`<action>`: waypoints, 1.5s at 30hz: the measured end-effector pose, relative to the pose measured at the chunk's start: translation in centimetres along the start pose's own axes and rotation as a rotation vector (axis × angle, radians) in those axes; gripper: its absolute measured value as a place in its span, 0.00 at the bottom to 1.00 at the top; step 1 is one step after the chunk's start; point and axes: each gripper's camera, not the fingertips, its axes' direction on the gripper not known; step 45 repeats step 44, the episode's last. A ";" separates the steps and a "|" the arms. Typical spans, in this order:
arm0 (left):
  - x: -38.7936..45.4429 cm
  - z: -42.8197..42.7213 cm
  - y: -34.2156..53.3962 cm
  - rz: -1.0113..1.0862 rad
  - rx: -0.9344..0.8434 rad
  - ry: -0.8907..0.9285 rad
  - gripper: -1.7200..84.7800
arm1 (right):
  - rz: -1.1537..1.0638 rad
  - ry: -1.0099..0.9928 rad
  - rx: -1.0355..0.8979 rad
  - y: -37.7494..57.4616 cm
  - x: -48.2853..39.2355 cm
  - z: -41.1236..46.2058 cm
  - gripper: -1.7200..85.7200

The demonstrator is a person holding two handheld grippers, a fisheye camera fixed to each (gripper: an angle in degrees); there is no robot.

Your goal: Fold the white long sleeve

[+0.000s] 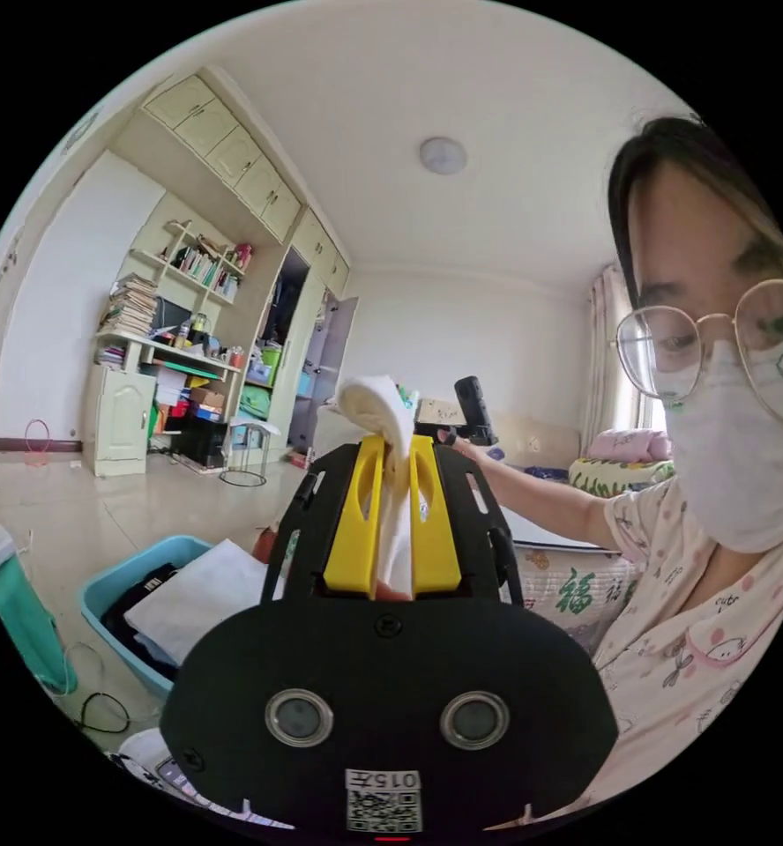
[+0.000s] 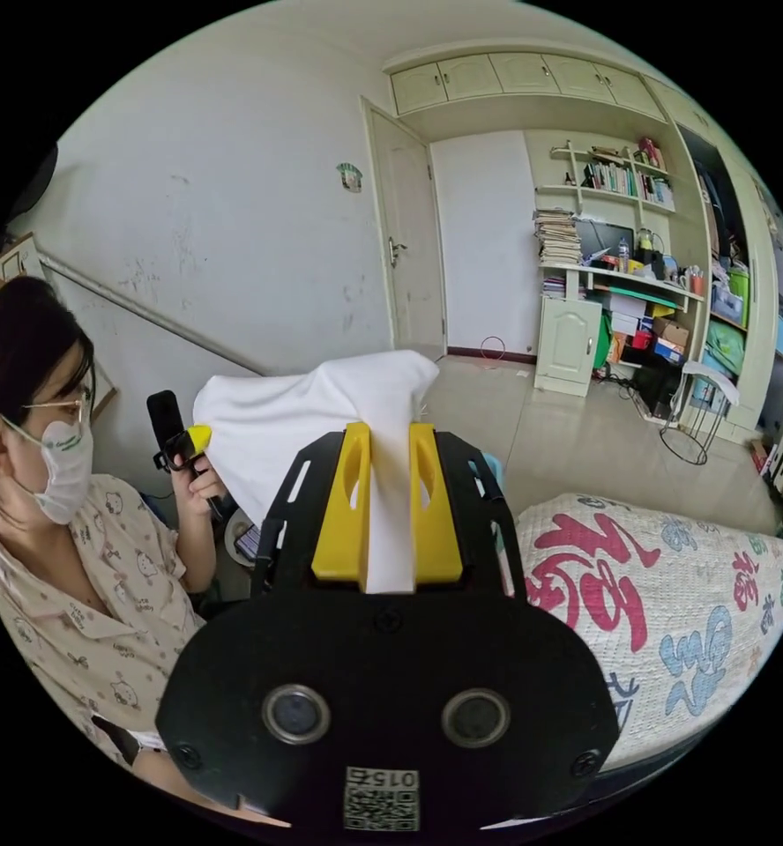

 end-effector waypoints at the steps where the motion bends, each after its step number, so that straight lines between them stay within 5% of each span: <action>1: -0.7 0.7 -0.3 -0.005 0.007 0.039 0.05 | 0.012 -0.026 0.004 0.0 0.5 0.1 0.10; 6: -3.8 0.9 -0.8 0.017 0.028 0.061 0.06 | -0.018 -0.031 -0.022 -0.7 1.5 2.1 0.10; 12: -15.9 0.4 4.0 -0.149 -0.058 -0.278 0.08 | 0.065 0.151 -0.221 -3.5 5.2 15.6 0.11; 16: -24.8 1.6 12.8 -0.345 -0.125 -0.720 0.13 | 0.121 0.349 -0.266 -6.1 6.5 24.9 0.13; 22: -24.3 3.8 19.3 -0.293 -0.068 -0.776 0.13 | 0.069 0.239 -0.146 -7.4 4.7 21.5 0.11; 30: -22.5 16.4 26.7 -0.327 0.061 -0.404 0.12 | 0.120 0.389 -0.012 -4.0 3.8 2.5 0.08; 36: -13.7 37.4 34.3 -0.299 -0.054 0.077 0.11 | 0.321 1.031 0.051 -2.5 -1.7 -12.5 0.13; 41: 2.7 53.5 40.9 -0.120 -0.202 0.541 0.09 | 0.528 1.521 0.165 0.9 -8.8 -25.1 0.14; 45: 12.4 60.0 45.7 -0.040 -0.290 0.724 0.11 | 0.708 1.801 0.197 3.7 -11.8 -31.0 0.14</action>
